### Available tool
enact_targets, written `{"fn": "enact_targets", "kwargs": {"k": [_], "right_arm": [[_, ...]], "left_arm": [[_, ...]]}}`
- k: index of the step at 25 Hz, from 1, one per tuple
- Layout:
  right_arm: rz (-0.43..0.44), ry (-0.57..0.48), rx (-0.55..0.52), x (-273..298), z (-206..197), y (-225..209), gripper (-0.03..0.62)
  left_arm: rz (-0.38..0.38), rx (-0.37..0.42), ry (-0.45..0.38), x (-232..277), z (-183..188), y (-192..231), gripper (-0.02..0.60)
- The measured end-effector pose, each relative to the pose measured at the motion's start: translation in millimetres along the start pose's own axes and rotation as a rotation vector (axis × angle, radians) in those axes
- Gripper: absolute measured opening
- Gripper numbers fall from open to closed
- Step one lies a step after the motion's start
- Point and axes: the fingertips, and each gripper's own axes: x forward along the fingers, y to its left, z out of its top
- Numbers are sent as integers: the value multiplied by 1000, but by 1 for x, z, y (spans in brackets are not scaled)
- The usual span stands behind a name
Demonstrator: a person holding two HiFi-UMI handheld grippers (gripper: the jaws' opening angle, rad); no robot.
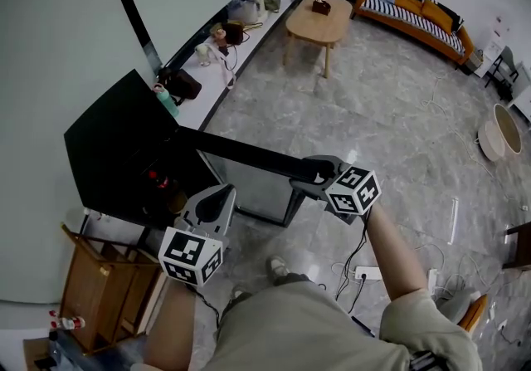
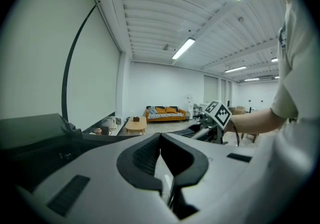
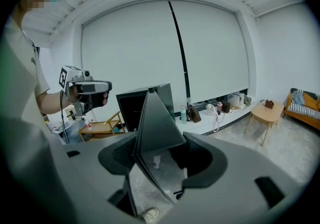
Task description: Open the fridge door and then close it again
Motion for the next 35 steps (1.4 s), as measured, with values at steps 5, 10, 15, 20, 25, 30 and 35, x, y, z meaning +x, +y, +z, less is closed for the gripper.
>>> {"fn": "enact_targets", "kwargs": {"k": [5, 10, 15, 20, 25, 30, 35], "right_arm": [[-47, -3, 31, -1, -4, 21, 250], [-90, -2, 72, 1, -8, 44, 250], [-118, -2, 98, 2, -11, 67, 250], [-132, -4, 112, 3, -13, 90, 249], [-136, -2, 82, 5, -10, 113, 239], [-135, -11, 51, 5, -4, 137, 230], [-127, 0, 25, 14, -2, 160, 230]], "left_arm": [[0, 11, 14, -22, -8, -2, 8], [-4, 17, 19, -44, -16, -1, 8], [-3, 9, 15, -65, -22, -1, 8], [2, -1, 11, -87, -29, -1, 8], [10, -11, 8, -106, -38, 2, 8], [27, -29, -1, -125, -45, 3, 8], [44, -39, -15, -145, -51, 8, 8]]}}
